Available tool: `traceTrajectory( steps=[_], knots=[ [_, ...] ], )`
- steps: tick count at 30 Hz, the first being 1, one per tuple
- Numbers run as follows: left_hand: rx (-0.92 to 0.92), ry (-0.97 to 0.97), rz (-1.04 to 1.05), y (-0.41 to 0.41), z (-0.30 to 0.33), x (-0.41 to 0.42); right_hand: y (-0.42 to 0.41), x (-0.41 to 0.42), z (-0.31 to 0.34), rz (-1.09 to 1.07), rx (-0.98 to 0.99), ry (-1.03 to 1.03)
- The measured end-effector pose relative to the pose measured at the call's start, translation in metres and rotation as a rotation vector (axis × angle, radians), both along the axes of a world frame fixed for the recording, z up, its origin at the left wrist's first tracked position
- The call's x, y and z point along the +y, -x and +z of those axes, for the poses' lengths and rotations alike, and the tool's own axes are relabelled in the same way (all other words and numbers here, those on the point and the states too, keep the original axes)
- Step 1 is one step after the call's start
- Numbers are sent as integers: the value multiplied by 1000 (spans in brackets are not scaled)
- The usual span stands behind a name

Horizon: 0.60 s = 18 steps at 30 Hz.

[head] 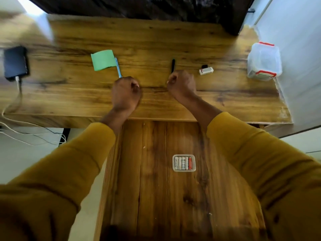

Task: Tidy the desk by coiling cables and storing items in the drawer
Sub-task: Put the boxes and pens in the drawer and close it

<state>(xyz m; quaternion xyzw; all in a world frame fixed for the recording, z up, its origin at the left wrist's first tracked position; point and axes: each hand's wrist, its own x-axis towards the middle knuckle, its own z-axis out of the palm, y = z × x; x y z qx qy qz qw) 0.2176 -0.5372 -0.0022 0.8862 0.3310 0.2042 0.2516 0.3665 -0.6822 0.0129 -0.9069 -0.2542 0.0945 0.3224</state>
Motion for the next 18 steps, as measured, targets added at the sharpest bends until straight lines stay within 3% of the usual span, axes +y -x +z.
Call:
traceTrajectory(
  steps=[8,18],
  knots=[
    [189,-92,310,-35,-17,56,-35,23,-25,-109,-24,48],
    [155,152,428,-49,-23,74,-53,37,-19,-139,119,140]
  ],
)
